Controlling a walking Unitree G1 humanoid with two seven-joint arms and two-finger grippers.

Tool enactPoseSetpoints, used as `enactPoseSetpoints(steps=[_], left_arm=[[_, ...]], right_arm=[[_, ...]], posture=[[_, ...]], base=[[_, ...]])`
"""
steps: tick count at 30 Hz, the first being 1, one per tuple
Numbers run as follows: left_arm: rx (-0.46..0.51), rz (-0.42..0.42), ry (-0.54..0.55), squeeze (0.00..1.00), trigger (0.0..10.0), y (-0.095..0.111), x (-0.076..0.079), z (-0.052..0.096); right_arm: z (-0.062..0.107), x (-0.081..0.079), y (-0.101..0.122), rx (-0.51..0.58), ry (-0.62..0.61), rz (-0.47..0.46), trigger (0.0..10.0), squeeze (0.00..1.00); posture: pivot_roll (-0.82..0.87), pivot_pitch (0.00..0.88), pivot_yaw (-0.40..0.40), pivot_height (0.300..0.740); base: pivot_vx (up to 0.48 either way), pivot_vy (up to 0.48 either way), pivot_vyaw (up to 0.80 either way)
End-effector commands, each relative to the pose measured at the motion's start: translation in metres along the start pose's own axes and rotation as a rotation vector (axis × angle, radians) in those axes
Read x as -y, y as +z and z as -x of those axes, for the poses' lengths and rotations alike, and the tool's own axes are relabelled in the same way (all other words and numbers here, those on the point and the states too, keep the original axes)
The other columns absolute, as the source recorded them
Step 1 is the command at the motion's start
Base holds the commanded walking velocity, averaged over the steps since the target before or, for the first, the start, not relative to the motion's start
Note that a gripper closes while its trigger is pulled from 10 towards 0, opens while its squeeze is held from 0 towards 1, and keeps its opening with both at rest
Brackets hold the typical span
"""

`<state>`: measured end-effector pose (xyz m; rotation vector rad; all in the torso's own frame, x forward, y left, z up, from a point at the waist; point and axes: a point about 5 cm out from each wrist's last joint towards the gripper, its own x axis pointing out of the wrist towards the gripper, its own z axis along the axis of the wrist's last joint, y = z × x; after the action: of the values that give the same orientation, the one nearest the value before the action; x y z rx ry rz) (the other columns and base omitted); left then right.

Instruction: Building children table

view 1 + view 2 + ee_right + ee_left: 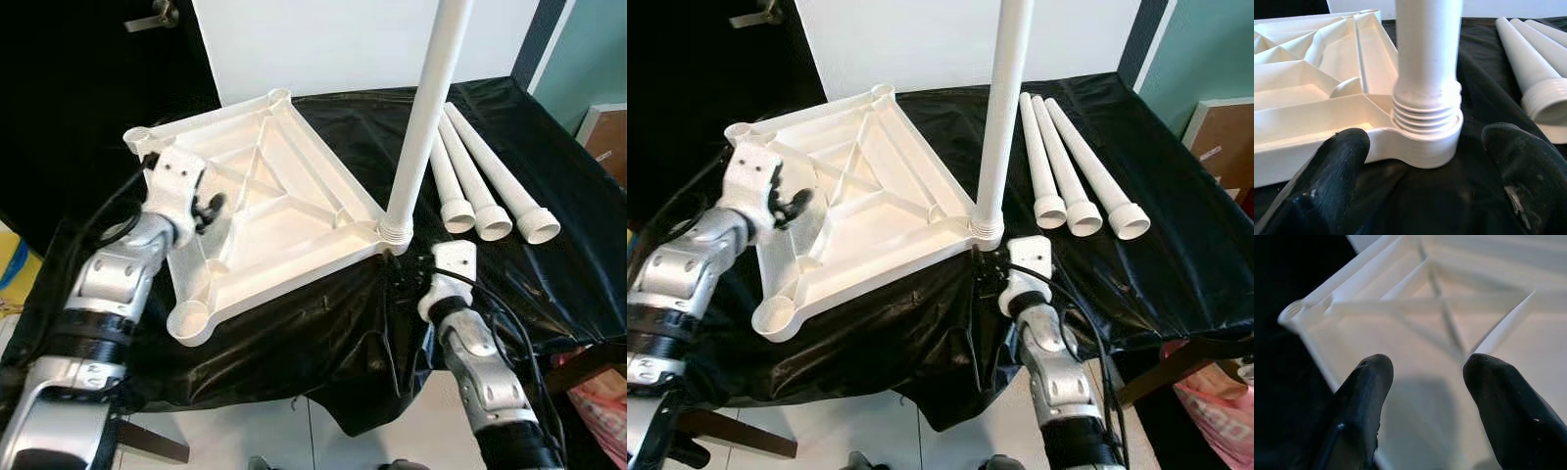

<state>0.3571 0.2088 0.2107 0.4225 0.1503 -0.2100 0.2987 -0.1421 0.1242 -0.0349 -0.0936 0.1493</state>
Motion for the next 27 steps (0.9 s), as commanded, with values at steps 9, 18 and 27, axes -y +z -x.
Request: enactPoseSetpoints(steps=[9,18,27], left_arm=[[-0.174,-0.246,0.068,0.00,10.0,-0.032,-0.008,0.018],[-0.303,-0.350,-0.113,0.00,10.0,-0.059,0.016,0.032],[-0.339,-0.344,-0.289,0.00,10.0,-0.067,0.040,0.048]], right_arm=[[-0.013,-0.003,-0.001,-0.020,-0.003,0.011,10.0,0.00],[-0.021,0.004,-0.002,-0.035,-0.029,0.023,10.0,0.00],[-0.035,0.014,0.001,-0.017,-0.040,0.029,10.0,0.00]], posture=[[-0.12,0.087,0.035,0.740],[-0.10,0.114,0.039,0.740],[-0.07,0.128,0.041,0.740]], base=[[0.000,0.000,0.00],[0.000,0.000,0.00],[0.000,0.000,0.00]])
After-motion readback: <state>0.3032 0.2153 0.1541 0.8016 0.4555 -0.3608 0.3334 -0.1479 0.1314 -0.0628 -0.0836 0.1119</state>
